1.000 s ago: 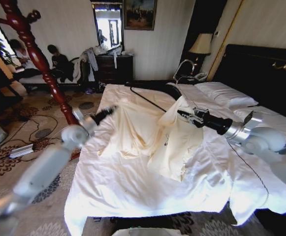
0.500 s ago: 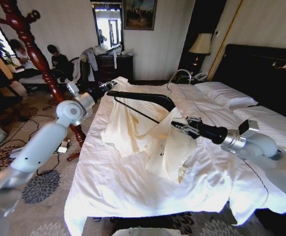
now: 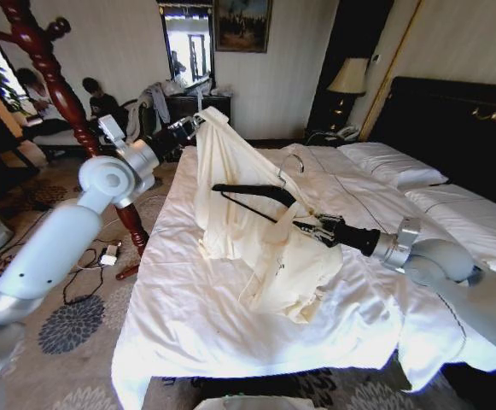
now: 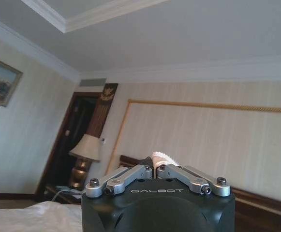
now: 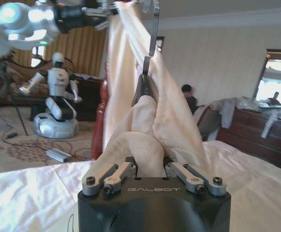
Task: Pick up the clothes from the bed and hang them on the clothes hanger.
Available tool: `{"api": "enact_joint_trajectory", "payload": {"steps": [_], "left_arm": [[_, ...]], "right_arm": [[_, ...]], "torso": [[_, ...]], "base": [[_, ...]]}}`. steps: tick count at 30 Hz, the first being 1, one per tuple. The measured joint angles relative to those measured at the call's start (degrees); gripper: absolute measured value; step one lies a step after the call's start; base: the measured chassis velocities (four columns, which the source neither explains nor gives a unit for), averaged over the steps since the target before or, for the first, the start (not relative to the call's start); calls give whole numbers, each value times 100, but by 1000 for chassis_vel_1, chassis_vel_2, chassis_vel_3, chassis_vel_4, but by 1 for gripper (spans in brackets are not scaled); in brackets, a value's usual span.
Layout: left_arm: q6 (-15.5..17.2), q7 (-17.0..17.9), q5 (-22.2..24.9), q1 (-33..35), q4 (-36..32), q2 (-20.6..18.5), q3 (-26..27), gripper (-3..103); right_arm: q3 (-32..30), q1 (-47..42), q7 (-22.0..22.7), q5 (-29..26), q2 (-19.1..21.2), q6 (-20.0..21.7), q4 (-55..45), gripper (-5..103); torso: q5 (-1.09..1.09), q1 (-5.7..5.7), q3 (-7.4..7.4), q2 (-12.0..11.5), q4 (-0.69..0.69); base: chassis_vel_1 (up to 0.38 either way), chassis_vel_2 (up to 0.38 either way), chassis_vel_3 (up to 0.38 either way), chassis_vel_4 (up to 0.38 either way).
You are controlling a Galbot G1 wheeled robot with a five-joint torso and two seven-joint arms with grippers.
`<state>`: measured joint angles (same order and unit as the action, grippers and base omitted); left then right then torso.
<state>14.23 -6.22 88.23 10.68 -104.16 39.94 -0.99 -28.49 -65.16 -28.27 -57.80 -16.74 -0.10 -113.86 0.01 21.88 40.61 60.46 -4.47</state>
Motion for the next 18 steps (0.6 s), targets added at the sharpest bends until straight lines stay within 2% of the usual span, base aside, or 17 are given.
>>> {"api": "enact_joint_trajectory", "payload": {"steps": [3,9,12,14,17,18], "left_arm": [[-30,-70,-334,305,-11,-103,29,0],[-76,-132,-555,561,-30,-95,74,0],[-114,-187,-680,697,-120,-112,118,0],[-117,-195,-672,785,-256,-124,197,0],[-117,-196,-635,837,-365,-134,250,0],[-117,-195,-570,896,-510,-150,304,0]], "right_arm": [[-44,29,-10,-107,74,-98,26,20],[-70,32,42,-163,134,-138,-21,20],[-67,-43,302,-111,130,-38,-76,20],[-50,-107,567,-23,119,90,-115,20],[-29,-136,726,41,119,172,-125,20],[4,-154,919,101,117,251,-126,20]], "torso": [[-3,0,0,0,2],[-2,0,0,0,0],[-2,0,0,0,0],[-1,0,0,0,0],[-1,0,0,0,0],[-1,0,0,0,0]], "base": [[0,0,0,0],[0,0,0,0],[0,0,0,0],[0,0,0,0],[0,0,0,0],[0,0,0,0]]}}
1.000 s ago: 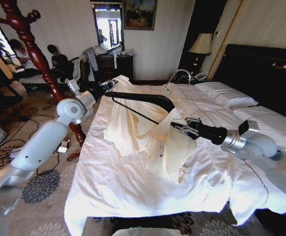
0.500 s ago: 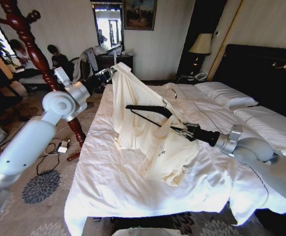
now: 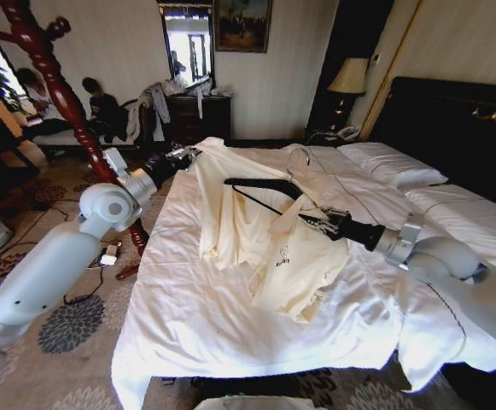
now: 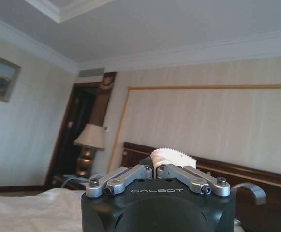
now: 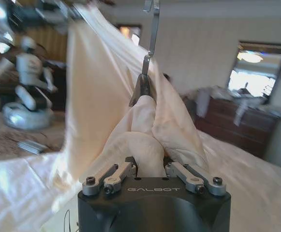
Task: Pick up the clothes from the bed and hang them on the clothes hanger.
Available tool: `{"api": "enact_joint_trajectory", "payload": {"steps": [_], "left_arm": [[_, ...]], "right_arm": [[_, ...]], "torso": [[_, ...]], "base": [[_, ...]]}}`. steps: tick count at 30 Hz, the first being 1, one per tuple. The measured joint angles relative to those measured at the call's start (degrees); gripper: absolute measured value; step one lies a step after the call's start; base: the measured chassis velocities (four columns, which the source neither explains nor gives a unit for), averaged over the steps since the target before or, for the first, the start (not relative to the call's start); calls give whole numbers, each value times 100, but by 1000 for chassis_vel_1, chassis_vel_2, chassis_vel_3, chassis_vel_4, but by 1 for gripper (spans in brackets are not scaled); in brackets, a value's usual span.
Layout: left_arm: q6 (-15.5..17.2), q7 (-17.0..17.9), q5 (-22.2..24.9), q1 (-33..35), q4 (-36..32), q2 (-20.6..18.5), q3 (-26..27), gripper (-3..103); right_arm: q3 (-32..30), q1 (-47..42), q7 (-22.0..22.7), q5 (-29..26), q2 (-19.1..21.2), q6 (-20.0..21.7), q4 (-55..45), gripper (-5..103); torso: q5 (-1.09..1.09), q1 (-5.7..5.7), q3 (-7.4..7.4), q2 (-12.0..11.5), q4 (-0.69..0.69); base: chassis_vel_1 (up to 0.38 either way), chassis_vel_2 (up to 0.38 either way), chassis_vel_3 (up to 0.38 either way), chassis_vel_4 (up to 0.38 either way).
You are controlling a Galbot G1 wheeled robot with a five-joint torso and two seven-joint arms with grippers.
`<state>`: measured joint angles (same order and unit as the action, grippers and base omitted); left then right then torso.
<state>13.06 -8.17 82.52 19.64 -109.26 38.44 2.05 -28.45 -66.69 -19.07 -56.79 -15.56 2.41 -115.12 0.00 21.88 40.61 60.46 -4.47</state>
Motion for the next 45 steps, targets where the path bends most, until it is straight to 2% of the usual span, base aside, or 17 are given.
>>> {"api": "enact_joint_trajectory", "payload": {"steps": [1,5,11,14,19,27,35,36,38,39,40,42,44,45], "left_arm": [[1,13,77,62,-199,-27,53,0],[26,84,178,183,-567,-50,92,0],[51,146,112,495,-913,-75,55,0],[52,143,-92,630,-1084,-7,-160,0],[43,100,-403,622,-1198,242,-447,0],[57,140,-651,559,-1164,513,-764,0],[6,92,-869,483,-1086,370,-680,0],[-7,116,-941,538,-1110,323,-652,-2],[-19,163,-1195,728,-1203,187,-559,0],[-21,187,-1406,892,-1301,100,-480,6],[-21,187,-1406,892,-1301,100,-480,6],[-24,217,-1663,1054,-1429,22,-402,16],[-105,239,-2259,1258,-1651,-115,-316,27],[-172,239,-2554,1327,-1711,-180,-301,27]], "right_arm": [[50,0,224,20,-10,65,0,20],[94,21,549,-43,-57,64,-4,20],[97,124,675,-307,-107,-220,-48,20],[98,145,565,-495,-94,-428,-162,20],[191,176,465,-567,-130,-542,-282,20],[283,180,181,-786,-224,-800,-389,20],[280,179,-332,-757,-196,-993,-291,20],[277,179,-381,-736,-188,-1008,-262,20],[268,184,-485,-707,-170,-1046,-197,20],[263,200,-528,-718,-168,-1075,-161,20],[263,200,-528,-718,-168,-1075,-161,20],[252,217,-567,-802,-172,-1102,-143,20],[166,216,-637,-1083,-175,-1170,-148,20],[126,216,-694,-1220,-170,-1193,-150,20]], "torso": [[0,0,0,0,0],[1,0,0,0,0],[1,0,0,0,1],[-1,0,0,0,2],[0,0,0,0,-1],[0,0,0,0,0],[1,0,0,0,0],[0,0,0,0,0],[0,0,0,0,0],[-1,0,0,0,2],[-1,0,0,0,2],[-1,0,0,0,2],[-1,0,0,0,0],[-1,0,0,0,-1]], "base": [[0,0,0,0],[0,0,0,0],[0,0,0,0],[0,0,0,0],[0,0,0,0],[0,0,0,0],[0,0,0,0],[0,0,0,0],[0,0,0,0],[0,0,0,0],[0,0,0,0],[0,0,0,0],[0,0,0,0],[0,0,0,0]]}}
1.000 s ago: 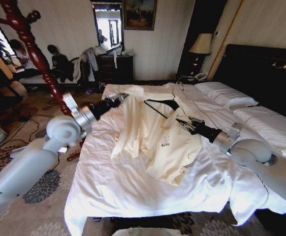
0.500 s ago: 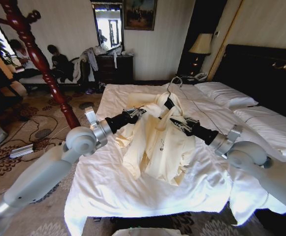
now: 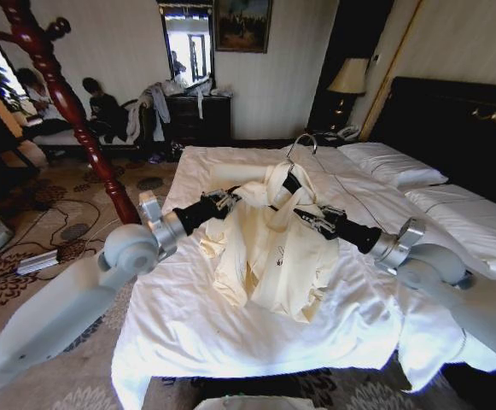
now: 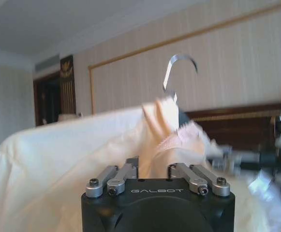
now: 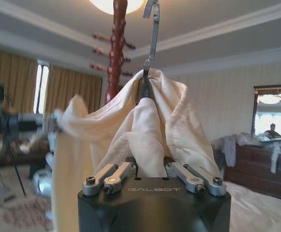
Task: Pick up the clothes from the bed and hang them on the clothes hanger.
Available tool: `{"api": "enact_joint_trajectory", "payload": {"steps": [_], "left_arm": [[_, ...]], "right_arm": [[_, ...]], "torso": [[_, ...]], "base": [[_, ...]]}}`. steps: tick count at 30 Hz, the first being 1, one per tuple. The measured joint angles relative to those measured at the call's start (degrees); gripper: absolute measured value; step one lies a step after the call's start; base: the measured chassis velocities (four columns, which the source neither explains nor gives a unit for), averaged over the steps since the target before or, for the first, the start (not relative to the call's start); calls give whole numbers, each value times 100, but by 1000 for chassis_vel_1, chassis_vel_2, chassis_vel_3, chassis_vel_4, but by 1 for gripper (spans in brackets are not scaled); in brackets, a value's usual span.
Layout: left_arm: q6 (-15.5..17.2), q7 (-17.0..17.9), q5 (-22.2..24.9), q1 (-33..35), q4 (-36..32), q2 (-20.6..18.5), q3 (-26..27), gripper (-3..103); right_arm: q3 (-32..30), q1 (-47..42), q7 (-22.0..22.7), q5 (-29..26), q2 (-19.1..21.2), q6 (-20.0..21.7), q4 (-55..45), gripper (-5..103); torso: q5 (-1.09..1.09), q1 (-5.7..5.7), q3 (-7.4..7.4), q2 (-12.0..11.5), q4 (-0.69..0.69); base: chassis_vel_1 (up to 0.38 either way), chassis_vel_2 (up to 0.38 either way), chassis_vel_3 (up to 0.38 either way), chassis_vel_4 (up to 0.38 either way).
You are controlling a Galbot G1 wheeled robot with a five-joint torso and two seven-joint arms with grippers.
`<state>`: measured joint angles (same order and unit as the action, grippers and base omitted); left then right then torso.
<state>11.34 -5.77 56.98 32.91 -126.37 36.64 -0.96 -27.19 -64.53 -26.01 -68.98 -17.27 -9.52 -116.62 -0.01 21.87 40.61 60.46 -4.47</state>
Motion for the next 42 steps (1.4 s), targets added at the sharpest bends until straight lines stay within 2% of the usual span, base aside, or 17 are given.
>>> {"api": "enact_joint_trajectory", "payload": {"steps": [2,3,5,9,10,12,14,16,17,18,21,23,29,34,36,40,42], "left_arm": [[-53,-2,-226,48,-31,-50,10,32],[-186,-48,-693,160,-95,-164,22,38],[-358,-152,-1141,318,-184,-305,47,49],[-625,-214,-1386,612,-232,-438,257,60],[-625,-214,-1386,612,-232,-438,257,60],[-790,-198,-1216,759,-260,-462,411,71],[-1057,-182,-729,861,-298,-455,544,81],[-1139,-204,-500,879,-300,-442,578,81],[-1229,-304,-261,889,-289,-426,609,92],[-1308,-426,-71,881,-246,-406,636,97],[-1339,-491,86,836,-153,-368,683,99],[-1308,-443,460,751,108,-294,836,100],[-1295,-548,755,794,372,-323,990,100],[-1231,-538,396,705,851,-296,1055,100],[-1197,-545,-91,571,1129,-323,978,100],[-1276,-694,-586,442,1384,-445,842,100],[-1273,-800,-646,393,1486,-515,760,102]], "right_arm": [[-19,1,-30,-72,5,-11,-2,20],[-75,13,-103,-295,21,-50,-18,20],[-117,37,-152,-488,33,-93,-44,20],[-123,70,-230,-696,34,-122,-75,20],[-123,70,-230,-696,34,-122,-75,20],[-121,66,-253,-742,28,-131,-82,20],[-116,43,-255,-773,1,-139,-79,20],[-115,34,-255,-798,-11,-141,-69,20],[-114,26,-254,-844,-21,-145,-56,20],[-115,24,-255,-892,-23,-150,-35,20],[-120,29,-289,-915,-16,-158,2,20],[-157,57,-431,-792,63,-191,126,20],[-162,72,-577,-420,194,-290,326,20],[-161,129,-638,-395,270,-307,290,20],[-151,132,-708,-337,320,-312,238,20],[-140,133,-759,-252,355,-315,156,20],[-136,139,-768,-228,359,-316,103,20]], "torso": [[1,0,0,0,0],[0,0,0,0,1],[0,0,0,0,1],[0,0,0,0,1],[0,0,0,0,1],[-1,0,0,0,2],[1,0,0,0,2],[1,0,0,0,1],[1,0,0,0,0],[1,0,0,0,1],[1,0,0,0,2],[0,0,0,0,-1],[1,0,0,0,1],[-1,1,1,0,2],[0,0,0,0,1],[0,1,1,0,1],[0,1,1,0,2]], "base": [[0,0,0,0],[0,0,0,0],[0,0,0,0],[0,0,0,0],[0,0,0,0],[0,0,0,0],[0,0,0,0],[0,0,0,0],[0,0,0,0],[0,0,0,0],[0,0,0,0],[0,0,0,0],[0,0,0,0],[0,0,0,0],[0,0,0,0],[0,0,0,0],[0,0,0,0]]}}
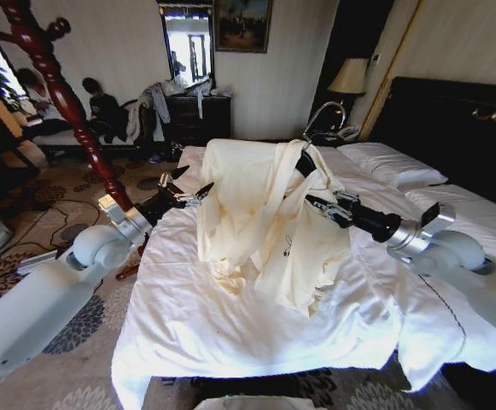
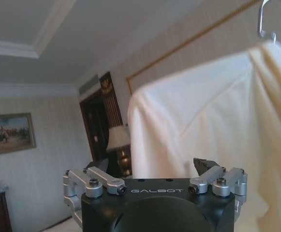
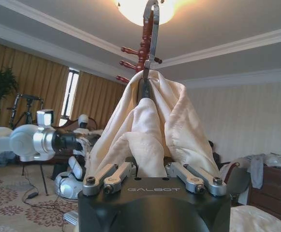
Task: Pick up the clothes from the bed and hang them on the clothes hanger.
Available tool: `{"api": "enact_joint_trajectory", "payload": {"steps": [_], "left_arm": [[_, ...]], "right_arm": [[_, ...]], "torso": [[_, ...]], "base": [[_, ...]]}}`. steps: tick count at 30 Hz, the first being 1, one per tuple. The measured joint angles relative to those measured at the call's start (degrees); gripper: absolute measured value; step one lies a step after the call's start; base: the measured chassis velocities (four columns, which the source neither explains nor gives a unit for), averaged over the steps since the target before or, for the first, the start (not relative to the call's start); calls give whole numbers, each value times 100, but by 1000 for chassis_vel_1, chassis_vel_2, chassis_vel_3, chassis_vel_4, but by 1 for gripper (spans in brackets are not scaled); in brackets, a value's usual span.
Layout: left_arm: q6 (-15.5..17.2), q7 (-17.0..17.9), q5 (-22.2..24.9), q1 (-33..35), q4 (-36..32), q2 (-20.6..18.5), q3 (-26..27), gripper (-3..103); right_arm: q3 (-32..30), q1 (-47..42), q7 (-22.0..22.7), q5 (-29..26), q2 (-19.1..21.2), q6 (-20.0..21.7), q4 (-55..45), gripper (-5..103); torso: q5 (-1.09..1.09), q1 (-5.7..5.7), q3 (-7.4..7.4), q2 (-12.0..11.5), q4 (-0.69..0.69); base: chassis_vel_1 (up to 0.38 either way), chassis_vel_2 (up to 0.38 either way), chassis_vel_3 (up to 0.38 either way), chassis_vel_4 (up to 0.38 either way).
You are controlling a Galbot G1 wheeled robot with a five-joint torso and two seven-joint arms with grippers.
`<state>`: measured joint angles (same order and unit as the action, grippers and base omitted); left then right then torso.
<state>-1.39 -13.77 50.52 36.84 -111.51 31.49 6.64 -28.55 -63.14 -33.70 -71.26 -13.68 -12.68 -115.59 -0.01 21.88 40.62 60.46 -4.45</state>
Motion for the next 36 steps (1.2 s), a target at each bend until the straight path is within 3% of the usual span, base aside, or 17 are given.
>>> {"api": "enact_joint_trajectory", "payload": {"steps": [3,8,13,15,17,19,21,23,25,29,36], "left_arm": [[11,-102,-13,-25,56,-27,-42,98],[71,-378,61,14,54,-30,-57,77],[133,-577,193,16,62,-47,-33,66],[207,-684,297,-5,61,-66,-11,50],[212,-701,309,-10,62,-68,-9,50],[226,-730,346,-26,75,-76,-8,39],[232,-733,366,-28,75,-78,-6,39],[301,-745,477,-34,53,-87,32,23],[317,-747,505,-40,45,-91,48,23],[360,-771,700,-104,15,-171,197,3],[361,-842,871,-137,4,-317,351,0]], "right_arm": [[2,2,-1,14,0,0,-38,20],[5,-36,-10,149,-26,-1,12,20],[8,-59,-13,212,-43,-4,34,20],[9,-70,-14,250,-50,-7,34,20],[9,-70,-16,255,-51,-8,34,20],[9,-73,-17,262,-55,-12,13,20],[9,-76,-18,263,-57,-13,3,20],[5,-101,-18,294,-65,-19,-11,20],[3,-108,-18,304,-69,-22,-11,20],[-6,-164,-40,399,-103,-39,-9,20],[-3,-203,-49,552,-114,-73,106,20]], "torso": [[0,0,0,0,-1],[0,0,0,0,-1],[0,0,0,0,-2],[1,0,0,0,-1],[0,0,0,0,-1],[1,0,0,0,-2],[1,0,0,0,-2],[0,0,0,0,-1],[0,0,0,0,-1],[1,0,0,0,-2],[1,0,0,0,-1]], "base": [[0,0,0,0],[0,0,0,0],[0,0,0,0],[0,0,0,0],[0,0,0,0],[0,0,0,0],[0,0,0,0],[0,0,0,0],[0,0,0,0],[0,0,0,0],[0,0,0,0]]}}
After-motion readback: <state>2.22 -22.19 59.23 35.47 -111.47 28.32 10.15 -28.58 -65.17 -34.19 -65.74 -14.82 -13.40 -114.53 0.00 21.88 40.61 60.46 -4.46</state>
